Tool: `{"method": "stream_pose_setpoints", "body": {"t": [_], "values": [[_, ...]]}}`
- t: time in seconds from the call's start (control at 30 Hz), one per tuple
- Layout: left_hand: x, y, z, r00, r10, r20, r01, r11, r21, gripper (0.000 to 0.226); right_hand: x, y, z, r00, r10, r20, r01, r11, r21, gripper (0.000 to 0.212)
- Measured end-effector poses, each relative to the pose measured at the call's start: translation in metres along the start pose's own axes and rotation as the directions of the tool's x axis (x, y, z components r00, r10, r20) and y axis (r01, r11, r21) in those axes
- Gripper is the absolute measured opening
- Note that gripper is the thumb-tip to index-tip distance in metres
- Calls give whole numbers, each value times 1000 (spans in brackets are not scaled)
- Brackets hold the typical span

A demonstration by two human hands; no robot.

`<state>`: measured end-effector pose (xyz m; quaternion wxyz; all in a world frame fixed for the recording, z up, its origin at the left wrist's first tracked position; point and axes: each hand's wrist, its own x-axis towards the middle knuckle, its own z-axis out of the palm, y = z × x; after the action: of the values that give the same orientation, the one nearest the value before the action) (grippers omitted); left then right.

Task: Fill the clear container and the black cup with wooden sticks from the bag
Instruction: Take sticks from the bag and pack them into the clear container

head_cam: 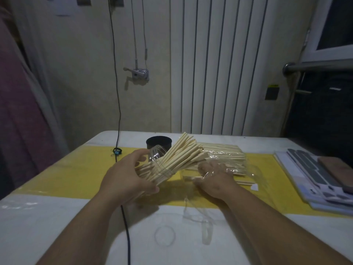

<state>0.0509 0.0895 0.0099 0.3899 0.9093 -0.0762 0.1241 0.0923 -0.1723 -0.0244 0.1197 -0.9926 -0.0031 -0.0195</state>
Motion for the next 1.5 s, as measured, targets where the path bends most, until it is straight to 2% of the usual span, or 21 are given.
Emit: {"method": "stream_pose_setpoints", "body": {"t": [0.23,0.53,0.7,0.77,0.87,0.97,1.1,1.27,1.4,1.5], "values": [[0,-1,0,1000,-4,-2,4,1000,-17,101,1,-1,-5,1000,-6,-9,6,1000,4,60],[-1,2,-1,1000,-4,2,4,1000,-22,102,3,-5,-2,1000,7,-14,-7,1000,-9,42],[-1,2,-1,1000,1,2,-1,1000,-10,103,-1,-9,-1,999,-34,-39,34,999,11,21],[-2,2,-1,1000,3,1,-3,1000,-2,101,-2,-10,-1,999,-32,-16,33,998,47,18],[-1,3,-1,1000,6,4,-6,1000,17,103,-6,-9,-1,999,-29,29,29,1000,8,21],[-2,4,-1,1000,8,4,-8,1000,23,105,-12,-7,-4,993,-47,111,45,999,16,7],[-3,4,-1,1000,8,6,-8,999,40,104,-17,-3,-7,981,-58,188,45,996,78,1],[-2,5,-1,1000,7,2,-7,1000,27,104,-32,-7,-1,990,-33,138,41,997,-58,25],[-1,5,0,1000,9,-6,-9,1000,-2,100,-40,-5,-4,994,-104,42,105,994,-13,23],[-1,3,1,1000,8,-7,-8,1000,-21,98,-42,-5,-4,992,-119,41,118,993,25,22]]}}
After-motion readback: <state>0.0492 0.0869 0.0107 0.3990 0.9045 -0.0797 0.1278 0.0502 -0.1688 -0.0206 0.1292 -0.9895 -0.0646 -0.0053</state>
